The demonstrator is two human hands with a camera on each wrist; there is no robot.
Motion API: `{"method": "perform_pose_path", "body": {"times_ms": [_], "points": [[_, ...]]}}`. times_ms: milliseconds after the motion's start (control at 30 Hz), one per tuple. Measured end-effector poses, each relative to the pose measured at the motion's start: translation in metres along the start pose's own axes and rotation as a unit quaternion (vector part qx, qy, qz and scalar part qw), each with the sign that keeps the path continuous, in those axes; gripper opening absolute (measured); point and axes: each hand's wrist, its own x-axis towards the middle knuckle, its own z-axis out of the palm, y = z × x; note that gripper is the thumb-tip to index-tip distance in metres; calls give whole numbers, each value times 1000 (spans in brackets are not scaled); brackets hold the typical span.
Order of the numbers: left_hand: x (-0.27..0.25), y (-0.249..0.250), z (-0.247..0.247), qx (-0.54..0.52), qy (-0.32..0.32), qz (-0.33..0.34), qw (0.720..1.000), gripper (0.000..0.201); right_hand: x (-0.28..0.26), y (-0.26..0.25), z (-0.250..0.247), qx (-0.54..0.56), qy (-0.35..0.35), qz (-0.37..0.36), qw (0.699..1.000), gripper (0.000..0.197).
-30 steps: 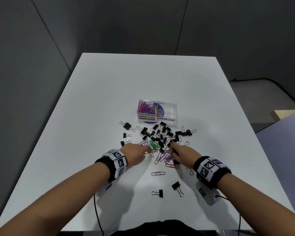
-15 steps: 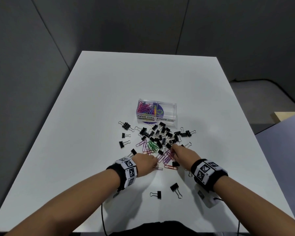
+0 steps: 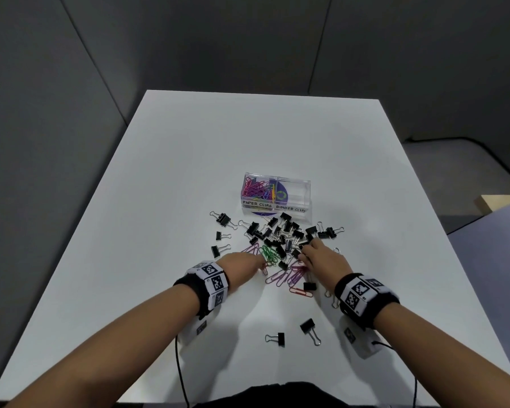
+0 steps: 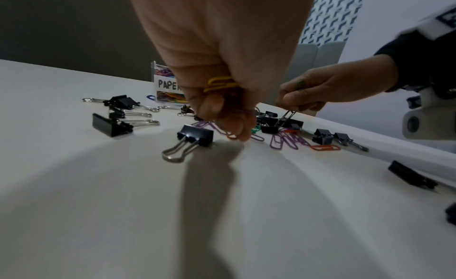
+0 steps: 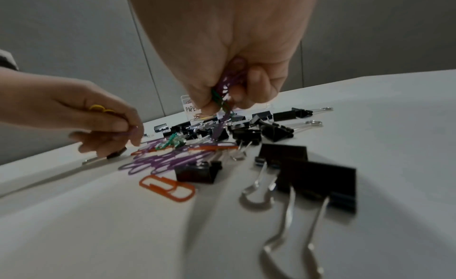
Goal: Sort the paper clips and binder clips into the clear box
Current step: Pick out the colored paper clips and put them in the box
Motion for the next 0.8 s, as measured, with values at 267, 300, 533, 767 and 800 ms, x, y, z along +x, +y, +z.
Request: {"method": "perform_pose_path", "body": {"times_ms": [267,300,533,767,800], "points": [[6,2,-10,17,45,-92,995,35,1,-2,-9,93,-11,58,994,17],[7,2,-11,24,43,-107,993,43,2,-3,-9,105,-20,61,992,16],[16,2,-11,46,42,-105,993,52,8,-6,1,44,-99,71,992,21],[18,5,-17,38,1,-65,997,35,8,-7,0,34,-109,64,991,19],[17,5,-17,38,-3,-64,997,35,9,-7,0,32,-110,62,992,15]]}}
